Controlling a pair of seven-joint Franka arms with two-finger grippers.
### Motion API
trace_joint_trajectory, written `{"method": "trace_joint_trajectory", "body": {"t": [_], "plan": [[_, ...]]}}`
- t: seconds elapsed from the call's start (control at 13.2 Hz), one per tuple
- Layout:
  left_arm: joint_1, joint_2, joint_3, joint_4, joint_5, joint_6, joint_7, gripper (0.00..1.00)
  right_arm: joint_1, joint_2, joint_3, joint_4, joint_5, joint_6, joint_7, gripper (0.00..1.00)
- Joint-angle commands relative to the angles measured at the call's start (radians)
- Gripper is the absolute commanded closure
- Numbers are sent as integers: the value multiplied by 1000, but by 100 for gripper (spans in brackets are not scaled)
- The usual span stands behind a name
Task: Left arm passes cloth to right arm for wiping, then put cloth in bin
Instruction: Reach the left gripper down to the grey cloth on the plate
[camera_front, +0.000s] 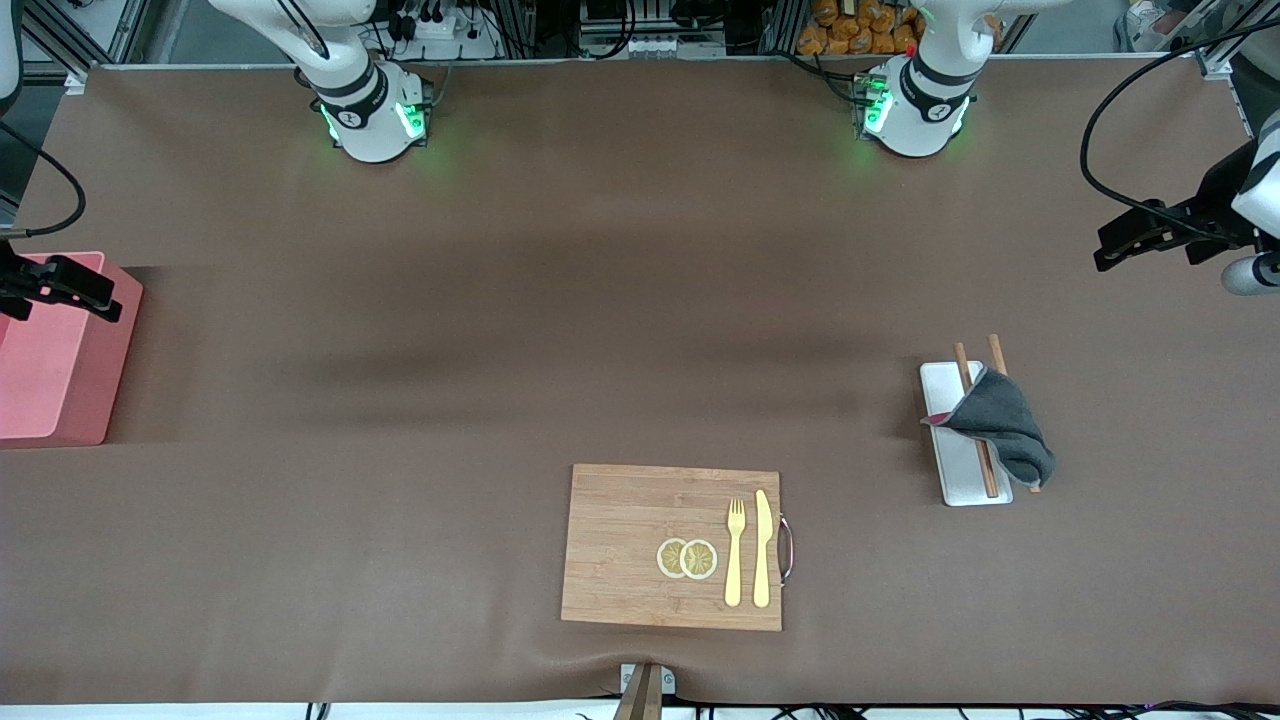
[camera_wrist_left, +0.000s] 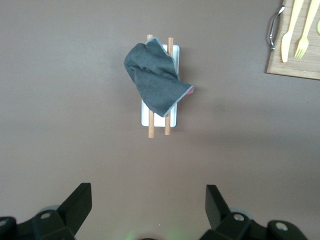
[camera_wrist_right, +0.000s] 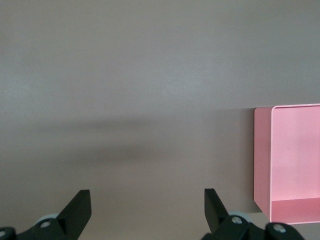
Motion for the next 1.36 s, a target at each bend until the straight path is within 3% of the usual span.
{"method": "trace_joint_trajectory", "body": {"t": [0.0, 0.38, 0.53, 1.29], "plan": [[-5, -13, 2, 11, 26, -19, -5, 0, -22, 3, 14, 10, -1, -3, -14, 0], [-4, 19, 2, 11, 25, -18, 10, 0, -21, 3, 14, 10, -1, -3, -14, 0], [-2, 89, 2, 11, 16, 7, 8, 0, -21, 3, 14, 10, -1, -3, -14, 0], [25, 390, 14, -4, 25, 407, -105, 0, -33, 3, 14, 13, 5, 3, -12, 0]]}}
